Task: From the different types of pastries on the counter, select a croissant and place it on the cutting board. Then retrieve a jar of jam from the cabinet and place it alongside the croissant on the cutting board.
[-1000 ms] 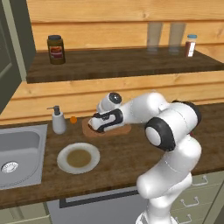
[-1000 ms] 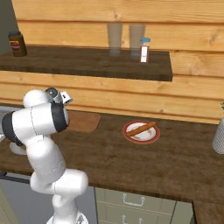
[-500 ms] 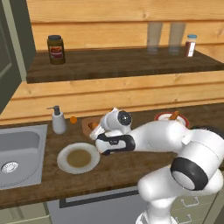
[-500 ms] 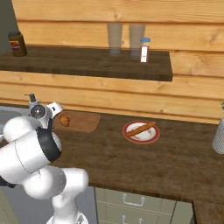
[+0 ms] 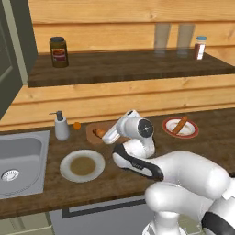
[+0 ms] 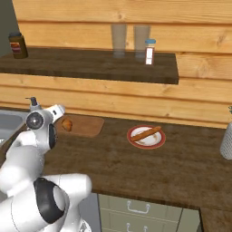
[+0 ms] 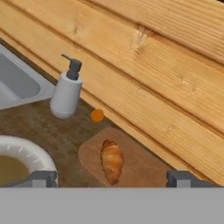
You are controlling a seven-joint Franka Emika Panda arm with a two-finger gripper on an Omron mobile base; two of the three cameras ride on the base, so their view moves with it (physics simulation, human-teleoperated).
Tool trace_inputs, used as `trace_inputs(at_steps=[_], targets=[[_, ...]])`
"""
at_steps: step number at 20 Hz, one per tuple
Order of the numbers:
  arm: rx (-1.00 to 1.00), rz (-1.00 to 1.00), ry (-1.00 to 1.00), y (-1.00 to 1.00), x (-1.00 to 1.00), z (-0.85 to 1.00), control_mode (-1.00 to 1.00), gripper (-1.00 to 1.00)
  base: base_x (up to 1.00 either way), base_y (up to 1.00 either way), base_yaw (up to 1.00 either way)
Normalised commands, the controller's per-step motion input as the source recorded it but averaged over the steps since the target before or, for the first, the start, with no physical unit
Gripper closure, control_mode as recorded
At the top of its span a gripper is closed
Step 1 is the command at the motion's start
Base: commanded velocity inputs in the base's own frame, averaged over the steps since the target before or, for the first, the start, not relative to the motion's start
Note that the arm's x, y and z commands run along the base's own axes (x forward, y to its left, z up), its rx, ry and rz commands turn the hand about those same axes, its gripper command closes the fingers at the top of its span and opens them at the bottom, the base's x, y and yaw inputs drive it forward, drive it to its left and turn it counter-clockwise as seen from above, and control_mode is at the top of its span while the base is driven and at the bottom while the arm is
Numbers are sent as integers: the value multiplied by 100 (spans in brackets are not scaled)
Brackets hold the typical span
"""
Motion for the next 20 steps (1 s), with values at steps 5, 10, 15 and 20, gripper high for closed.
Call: trace_inputs(at_steps=[5, 10, 15, 20], targets=[[11, -35, 1, -60, -90, 53, -100, -100, 0, 0, 0], [15, -38, 6, -47, -91, 71, -100, -100, 0, 0, 0], [20, -22, 13, -50, -59, 80, -100, -100, 0, 0, 0], [25, -4, 2, -52, -86, 31, -100, -100, 0, 0, 0]])
